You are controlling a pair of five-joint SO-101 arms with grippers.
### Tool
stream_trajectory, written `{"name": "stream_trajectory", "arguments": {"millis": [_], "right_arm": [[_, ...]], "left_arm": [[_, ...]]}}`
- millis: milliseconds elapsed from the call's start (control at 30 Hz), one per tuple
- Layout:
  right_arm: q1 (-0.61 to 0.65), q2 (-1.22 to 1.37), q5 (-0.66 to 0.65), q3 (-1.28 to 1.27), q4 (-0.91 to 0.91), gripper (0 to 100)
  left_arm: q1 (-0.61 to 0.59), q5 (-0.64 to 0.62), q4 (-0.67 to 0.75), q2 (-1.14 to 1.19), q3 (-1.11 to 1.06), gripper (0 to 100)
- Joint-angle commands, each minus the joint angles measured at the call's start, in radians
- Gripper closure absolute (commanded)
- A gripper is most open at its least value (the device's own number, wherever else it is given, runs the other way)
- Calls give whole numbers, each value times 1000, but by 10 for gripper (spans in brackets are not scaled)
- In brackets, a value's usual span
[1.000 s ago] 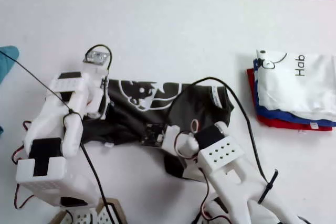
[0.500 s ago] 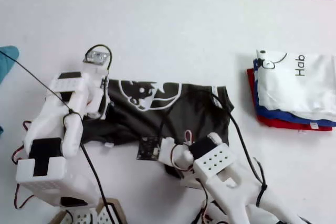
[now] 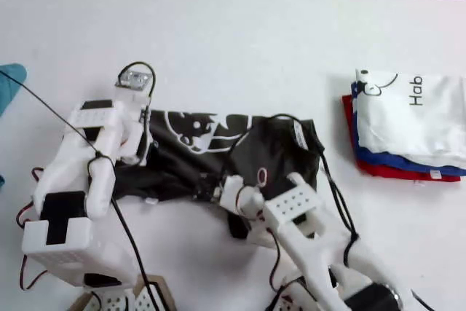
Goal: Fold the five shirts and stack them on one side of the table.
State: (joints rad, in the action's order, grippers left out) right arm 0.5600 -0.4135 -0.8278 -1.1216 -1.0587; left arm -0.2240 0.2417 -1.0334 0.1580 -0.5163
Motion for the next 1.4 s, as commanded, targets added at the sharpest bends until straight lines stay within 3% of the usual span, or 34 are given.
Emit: {"name": "stream_trajectory", "arguments": {"millis": [0, 67, 400, 600, 767, 1067, 1267, 1367], "right_arm": [[-38, 68, -8, 66, 27, 913], [-38, 67, -8, 92, 21, 986], [-47, 71, -187, 374, -285, 977], [-154, 93, -292, 591, -314, 978], [-223, 268, -330, 753, -309, 977], [-226, 636, -327, 1132, -374, 973], [-248, 785, -265, 1307, -395, 813], [-268, 828, -241, 1396, -400, 783]], "left_arm": [[-18, -8, 35, 3, 12, 771], [-18, -8, 35, 3, 12, 771], [-18, -8, 35, 3, 12, 771], [-18, -8, 35, 3, 10, 771], [-18, -8, 35, 3, 10, 771], [-18, -8, 35, 3, 10, 771], [-18, -8, 35, 3, 10, 771], [-18, -8, 35, 3, 10, 771]]}}
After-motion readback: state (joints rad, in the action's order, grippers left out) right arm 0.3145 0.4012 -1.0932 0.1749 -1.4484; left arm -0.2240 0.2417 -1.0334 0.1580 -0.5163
